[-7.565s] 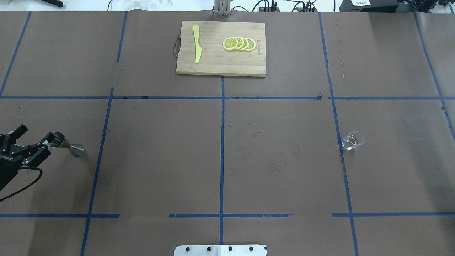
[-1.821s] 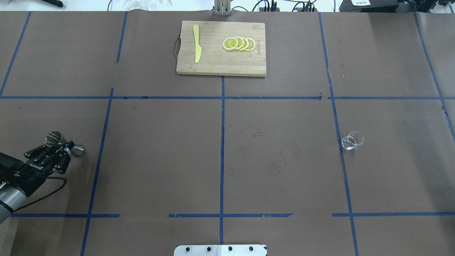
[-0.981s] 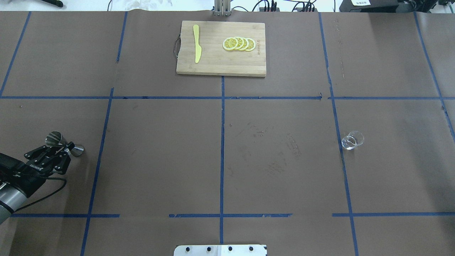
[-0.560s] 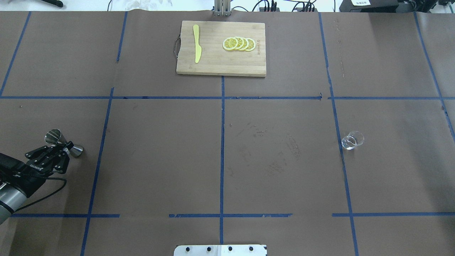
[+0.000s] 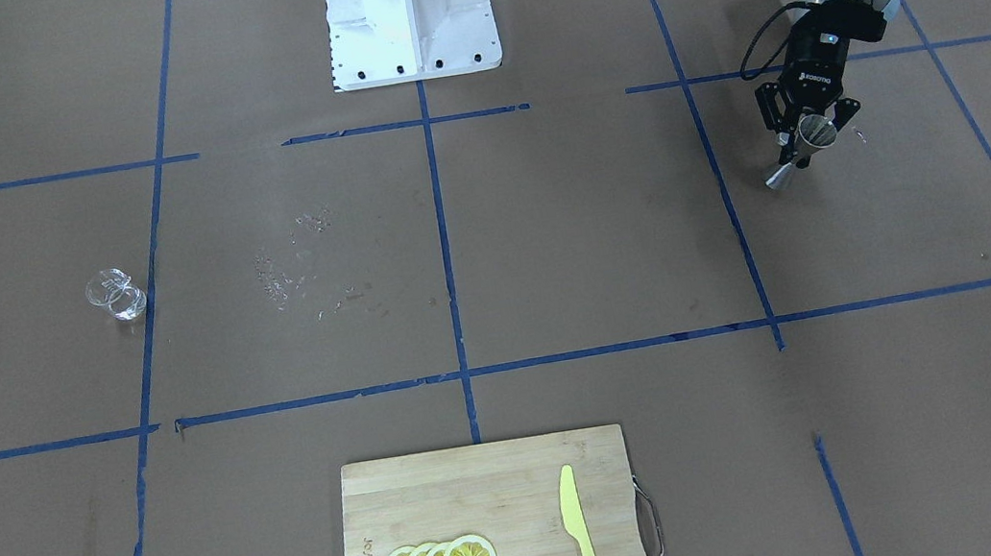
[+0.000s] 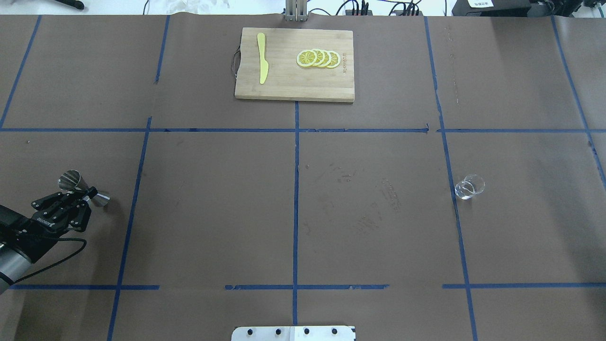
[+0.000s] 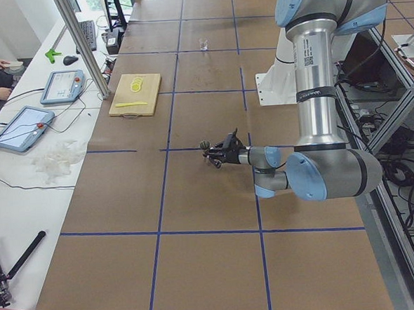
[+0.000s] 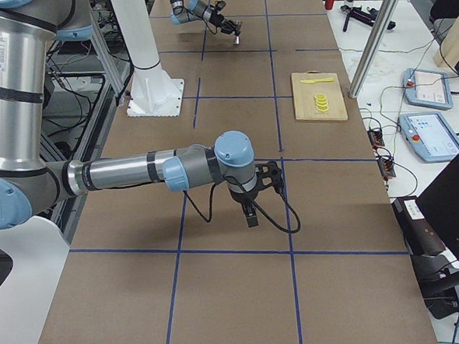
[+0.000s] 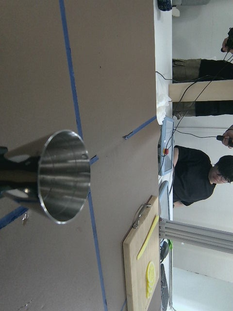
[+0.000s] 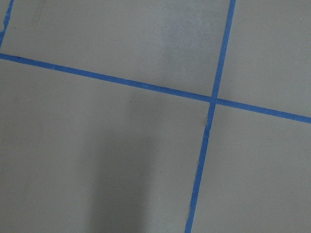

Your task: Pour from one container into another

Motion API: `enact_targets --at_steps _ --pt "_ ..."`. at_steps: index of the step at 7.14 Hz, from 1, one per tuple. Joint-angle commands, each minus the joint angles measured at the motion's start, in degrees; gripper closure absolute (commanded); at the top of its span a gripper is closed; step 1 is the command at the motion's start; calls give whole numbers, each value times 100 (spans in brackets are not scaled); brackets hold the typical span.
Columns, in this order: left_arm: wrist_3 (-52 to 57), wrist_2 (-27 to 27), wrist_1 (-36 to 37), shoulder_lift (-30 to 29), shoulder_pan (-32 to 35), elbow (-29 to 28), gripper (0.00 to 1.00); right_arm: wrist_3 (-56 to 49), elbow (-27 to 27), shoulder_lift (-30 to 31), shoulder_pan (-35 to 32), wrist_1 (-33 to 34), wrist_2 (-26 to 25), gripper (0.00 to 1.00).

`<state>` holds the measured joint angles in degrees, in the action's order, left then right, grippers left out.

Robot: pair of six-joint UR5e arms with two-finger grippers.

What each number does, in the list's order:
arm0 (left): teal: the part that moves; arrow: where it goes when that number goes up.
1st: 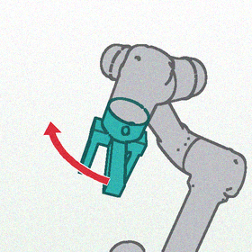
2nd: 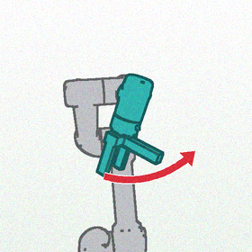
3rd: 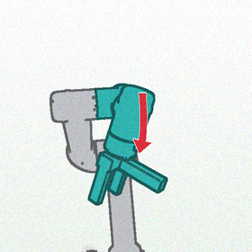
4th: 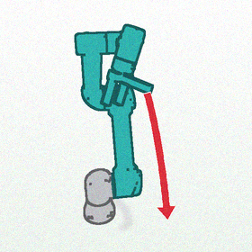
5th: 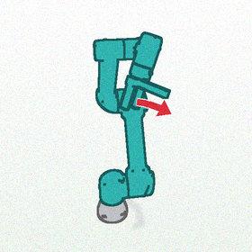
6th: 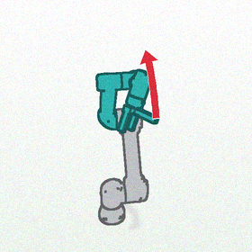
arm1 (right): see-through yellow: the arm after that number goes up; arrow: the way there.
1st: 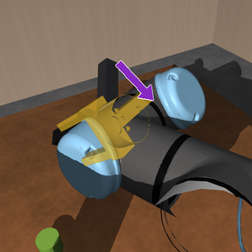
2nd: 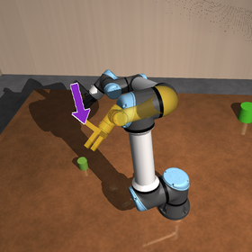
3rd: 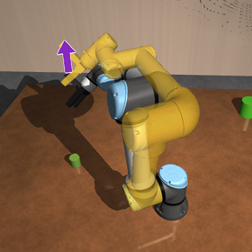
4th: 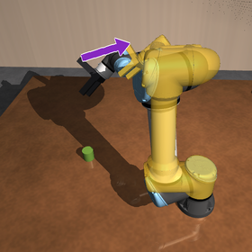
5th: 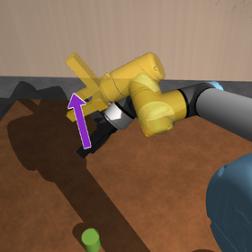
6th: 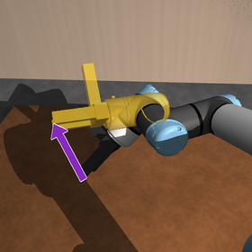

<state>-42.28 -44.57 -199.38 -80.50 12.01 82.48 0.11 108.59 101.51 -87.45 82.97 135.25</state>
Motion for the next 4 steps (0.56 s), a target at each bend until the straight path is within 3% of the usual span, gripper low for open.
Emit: enact_targets --at_steps 1,2,4 --pt "972 -341 -610 8 125 13 100 16 -5 -52 0 0 1 0" --pt "993 -489 -620 -26 161 22 100 51 -5 -62 0 0 1 0" --pt "1499 -1985 -664 -53 869 22 100 165 -5 -70 0 0 -8 0"
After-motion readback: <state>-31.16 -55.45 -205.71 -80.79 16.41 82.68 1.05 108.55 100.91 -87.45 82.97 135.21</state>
